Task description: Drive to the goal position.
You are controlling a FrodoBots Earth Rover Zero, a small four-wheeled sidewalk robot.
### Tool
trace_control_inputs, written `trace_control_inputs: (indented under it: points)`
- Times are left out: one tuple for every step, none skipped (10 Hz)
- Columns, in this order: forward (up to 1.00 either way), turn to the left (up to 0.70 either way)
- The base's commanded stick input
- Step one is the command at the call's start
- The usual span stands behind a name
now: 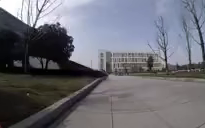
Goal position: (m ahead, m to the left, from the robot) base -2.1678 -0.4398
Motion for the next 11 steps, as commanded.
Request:
trace_control_inputs:
  points:
    - [0.0,0.0]
    - [0.0,0.0]
    - [0.0,0.0]
    - [0.0,0.0]
    - [0.0,0.0]
    - [0.0,0.0]
    - [-0.02,0.0]
    - [-0.6,0.0]
    - [-0.7,0.0]
    - [-0.7,0.0]
    - [-0.7,0.0]
